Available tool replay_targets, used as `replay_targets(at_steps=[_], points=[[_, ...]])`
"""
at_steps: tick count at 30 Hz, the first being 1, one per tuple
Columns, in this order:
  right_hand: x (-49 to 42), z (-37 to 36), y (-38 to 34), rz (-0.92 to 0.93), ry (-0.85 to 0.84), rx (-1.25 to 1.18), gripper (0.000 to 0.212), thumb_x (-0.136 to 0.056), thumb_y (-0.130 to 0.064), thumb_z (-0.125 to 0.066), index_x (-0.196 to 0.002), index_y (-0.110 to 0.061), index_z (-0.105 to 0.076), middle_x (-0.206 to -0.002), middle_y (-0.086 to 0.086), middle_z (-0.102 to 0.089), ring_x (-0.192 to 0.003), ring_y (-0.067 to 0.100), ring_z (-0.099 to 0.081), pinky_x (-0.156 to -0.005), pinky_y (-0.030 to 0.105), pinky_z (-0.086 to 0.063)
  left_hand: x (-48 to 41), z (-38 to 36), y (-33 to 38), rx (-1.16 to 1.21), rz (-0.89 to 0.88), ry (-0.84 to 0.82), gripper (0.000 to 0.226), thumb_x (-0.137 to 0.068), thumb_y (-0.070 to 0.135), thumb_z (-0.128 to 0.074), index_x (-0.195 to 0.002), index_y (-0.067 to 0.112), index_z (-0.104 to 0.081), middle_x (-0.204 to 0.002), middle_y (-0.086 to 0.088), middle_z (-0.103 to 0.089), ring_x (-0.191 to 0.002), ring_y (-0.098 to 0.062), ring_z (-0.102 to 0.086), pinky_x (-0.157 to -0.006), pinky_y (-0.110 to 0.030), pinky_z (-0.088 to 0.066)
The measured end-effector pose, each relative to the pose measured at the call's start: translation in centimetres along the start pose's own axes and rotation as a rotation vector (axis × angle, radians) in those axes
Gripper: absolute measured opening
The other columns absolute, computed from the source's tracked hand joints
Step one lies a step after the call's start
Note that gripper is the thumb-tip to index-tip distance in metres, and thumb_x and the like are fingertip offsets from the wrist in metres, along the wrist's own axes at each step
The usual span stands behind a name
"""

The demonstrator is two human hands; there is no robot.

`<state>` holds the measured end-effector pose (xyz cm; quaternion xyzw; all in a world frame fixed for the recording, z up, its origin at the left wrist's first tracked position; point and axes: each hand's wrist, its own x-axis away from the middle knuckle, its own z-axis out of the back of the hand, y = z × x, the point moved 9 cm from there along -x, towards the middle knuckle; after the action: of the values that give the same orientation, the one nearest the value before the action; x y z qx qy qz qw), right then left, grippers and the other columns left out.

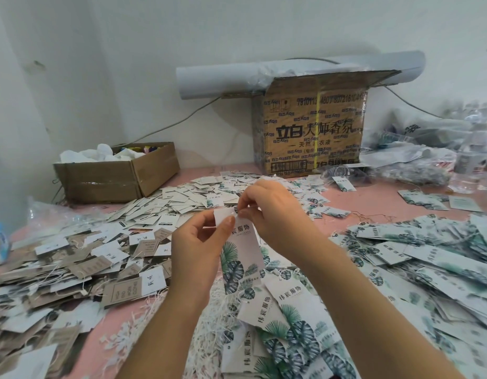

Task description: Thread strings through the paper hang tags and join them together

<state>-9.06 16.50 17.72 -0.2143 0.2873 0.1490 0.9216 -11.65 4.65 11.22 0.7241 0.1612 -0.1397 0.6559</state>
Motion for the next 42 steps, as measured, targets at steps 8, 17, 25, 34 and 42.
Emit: replay_targets(at_steps=[8, 17, 25, 34, 42], points=[[0.2, 0.4, -0.2, 0.026, 0.044, 0.040, 0.008, -0.092, -0.017, -0.053, -0.094, -0.013, -0.060, -0.092, -0.003, -0.049, -0.097, 0.015, -0.042, -0.077, 0.022, -0.029, 0.1, -0.1, 0.5, -0.051, -0.026, -0.011, 0.010, -0.082, 0.020, -0.068, -0.077, 0.028, -0.069, -0.073, 0.003, -0.071, -0.075, -0.023, -0.068, -0.065, -0.039, -0.056], [0.4, 0.1, -1.2, 0.096, 0.000, 0.063, 0.014, -0.093, -0.017, -0.048, -0.097, -0.009, -0.059, -0.101, 0.004, -0.055, -0.100, 0.018, -0.043, -0.080, 0.018, -0.025, 0.2, -0.1, 1.6, -0.165, -0.149, -0.017, 0.012, -0.083, 0.023, -0.068, -0.079, 0.034, -0.068, -0.072, 0.006, -0.069, -0.067, -0.006, -0.063, -0.054, -0.018, -0.051], [0.3, -0.2, -0.5, 0.017, -0.049, 0.002, 0.015, -0.093, -0.014, -0.047, -0.097, -0.009, -0.060, -0.101, 0.004, -0.059, -0.098, 0.018, -0.048, -0.081, 0.024, -0.033, 0.5, -0.7, 2.3, -0.218, -0.239, -0.035, 0.008, -0.082, 0.033, -0.066, -0.077, 0.039, -0.066, -0.078, 0.010, -0.067, -0.068, 0.000, -0.059, -0.055, -0.009, -0.044], [0.3, -0.4, 0.1, -0.044, -0.057, -0.278, 0.008, -0.091, -0.014, -0.053, -0.085, -0.018, -0.057, -0.068, -0.016, -0.048, -0.062, -0.003, -0.046, -0.055, 0.010, -0.035, 0.4, -1.0, 1.4, 0.068, -0.081, -0.090, 0.017, -0.092, 0.016, -0.052, -0.086, 0.023, -0.066, -0.074, 0.009, -0.069, -0.068, -0.005, -0.064, -0.058, -0.016, -0.050], [0.4, -0.8, -0.4, -0.050, -0.111, -0.451, 0.018, -0.090, -0.012, -0.058, -0.076, -0.023, -0.054, -0.059, -0.017, -0.047, -0.051, -0.012, -0.044, -0.051, 0.005, -0.033, 0.0, -0.4, 0.6, 0.154, -0.046, -0.071, 0.005, -0.078, 0.021, -0.061, -0.082, 0.018, -0.063, -0.069, 0.009, -0.066, -0.068, -0.008, -0.061, -0.063, -0.021, -0.051]])
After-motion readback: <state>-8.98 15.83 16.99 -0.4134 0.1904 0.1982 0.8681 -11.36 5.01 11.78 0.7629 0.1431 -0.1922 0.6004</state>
